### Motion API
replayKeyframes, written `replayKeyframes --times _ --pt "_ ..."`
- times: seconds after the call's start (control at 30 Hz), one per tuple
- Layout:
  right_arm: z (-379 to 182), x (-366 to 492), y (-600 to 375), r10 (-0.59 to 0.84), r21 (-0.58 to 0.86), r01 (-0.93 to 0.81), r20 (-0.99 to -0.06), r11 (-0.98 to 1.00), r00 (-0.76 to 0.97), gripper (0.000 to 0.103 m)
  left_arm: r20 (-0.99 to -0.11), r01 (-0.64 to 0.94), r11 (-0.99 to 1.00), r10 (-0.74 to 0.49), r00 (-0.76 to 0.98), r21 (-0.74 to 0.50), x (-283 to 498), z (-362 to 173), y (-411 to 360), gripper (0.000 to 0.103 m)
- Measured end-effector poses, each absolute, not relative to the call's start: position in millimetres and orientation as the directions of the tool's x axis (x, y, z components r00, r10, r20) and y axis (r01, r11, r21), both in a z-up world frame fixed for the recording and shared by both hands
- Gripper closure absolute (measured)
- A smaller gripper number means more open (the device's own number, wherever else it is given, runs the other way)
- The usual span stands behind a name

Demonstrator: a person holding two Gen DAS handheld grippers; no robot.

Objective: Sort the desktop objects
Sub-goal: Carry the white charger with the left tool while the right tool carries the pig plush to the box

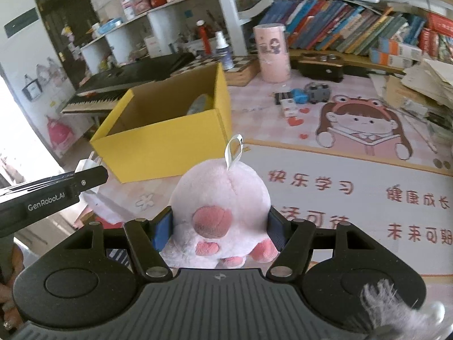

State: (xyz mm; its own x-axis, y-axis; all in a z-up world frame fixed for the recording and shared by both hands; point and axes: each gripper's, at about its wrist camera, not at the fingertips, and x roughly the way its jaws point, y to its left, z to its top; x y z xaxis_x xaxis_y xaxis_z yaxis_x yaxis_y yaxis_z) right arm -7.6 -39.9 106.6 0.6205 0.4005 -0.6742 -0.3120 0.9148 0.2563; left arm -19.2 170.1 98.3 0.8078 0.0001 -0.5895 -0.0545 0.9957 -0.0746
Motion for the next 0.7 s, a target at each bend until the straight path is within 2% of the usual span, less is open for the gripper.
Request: replayKeyframes --times 0.7 --pt "117 -2 16 0.46 0.223 -0.432 -0.667 0.874 0.586 0.038 -0.576 -0.116 0.99 0.046 0.816 -0.085 -25 101 205 0.079"
